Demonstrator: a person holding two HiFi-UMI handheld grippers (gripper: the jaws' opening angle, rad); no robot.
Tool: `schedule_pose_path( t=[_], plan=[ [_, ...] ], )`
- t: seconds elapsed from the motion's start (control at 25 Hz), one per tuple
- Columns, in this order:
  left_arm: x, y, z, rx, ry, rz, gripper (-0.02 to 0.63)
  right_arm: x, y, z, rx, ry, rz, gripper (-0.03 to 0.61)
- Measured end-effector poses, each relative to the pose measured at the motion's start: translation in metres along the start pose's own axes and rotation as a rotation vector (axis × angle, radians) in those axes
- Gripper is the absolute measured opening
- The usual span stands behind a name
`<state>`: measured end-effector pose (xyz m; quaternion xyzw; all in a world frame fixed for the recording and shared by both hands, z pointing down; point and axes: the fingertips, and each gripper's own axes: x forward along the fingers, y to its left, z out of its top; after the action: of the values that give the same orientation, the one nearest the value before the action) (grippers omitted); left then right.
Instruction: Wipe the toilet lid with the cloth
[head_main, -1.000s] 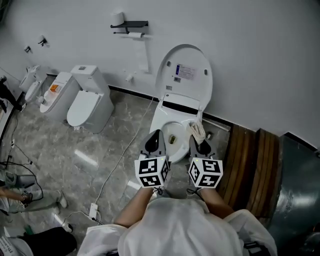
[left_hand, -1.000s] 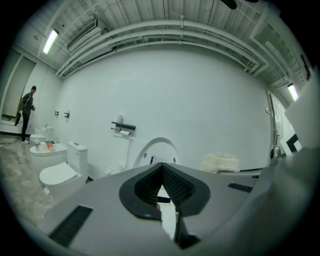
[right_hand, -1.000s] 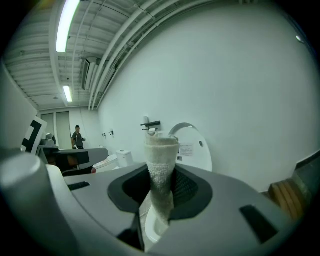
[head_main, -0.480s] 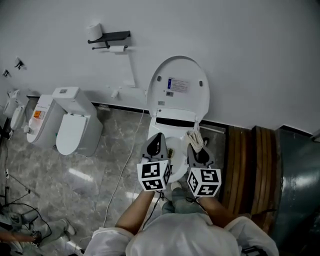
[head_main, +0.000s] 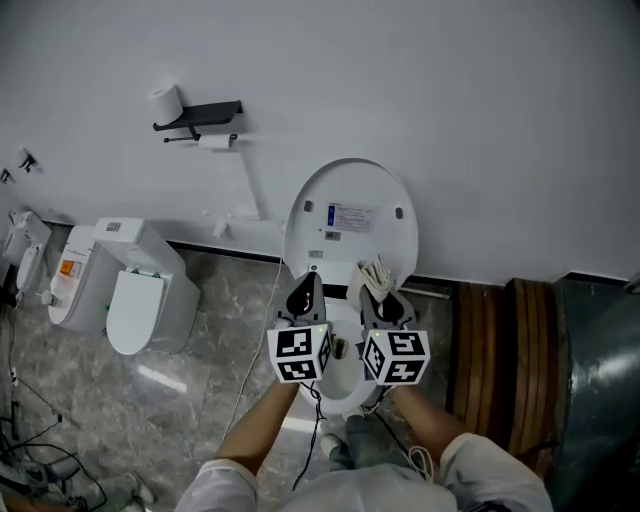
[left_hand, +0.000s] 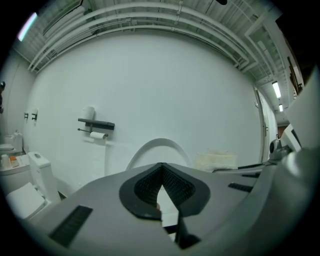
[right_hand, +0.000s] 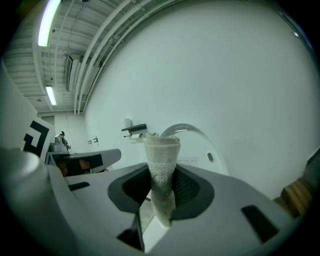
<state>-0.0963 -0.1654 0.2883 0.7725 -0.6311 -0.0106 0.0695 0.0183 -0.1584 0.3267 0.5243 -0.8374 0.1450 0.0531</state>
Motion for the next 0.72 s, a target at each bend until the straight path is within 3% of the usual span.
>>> schedule_pose_path(
  t=[0.12,0.28,0.48,0.72],
  plan=[
    [0.046,0.013,0.004,0.023,-0.017,-0.012,0.011,0.047,-0.009,0.024,0.007,-0.059,0.023,0.087],
    [0.096,0.024,-0.001,0.113,-0.053,-0.036,0.011,0.109,-0.017,0.043,0.022,-0.116,0.049,0.087],
    [0.137,0.056,-0.012,0.076,-0.062,0.025,0.011,0.187,-0.016,0.059,0.009,-0.135,0.094,0.087],
    [0.150,0.077,-0.027,0.108,-0.032,0.071,0.011,0.254,-0.003,0.056,0.039,-0.104,0.160,0.087]
  ],
)
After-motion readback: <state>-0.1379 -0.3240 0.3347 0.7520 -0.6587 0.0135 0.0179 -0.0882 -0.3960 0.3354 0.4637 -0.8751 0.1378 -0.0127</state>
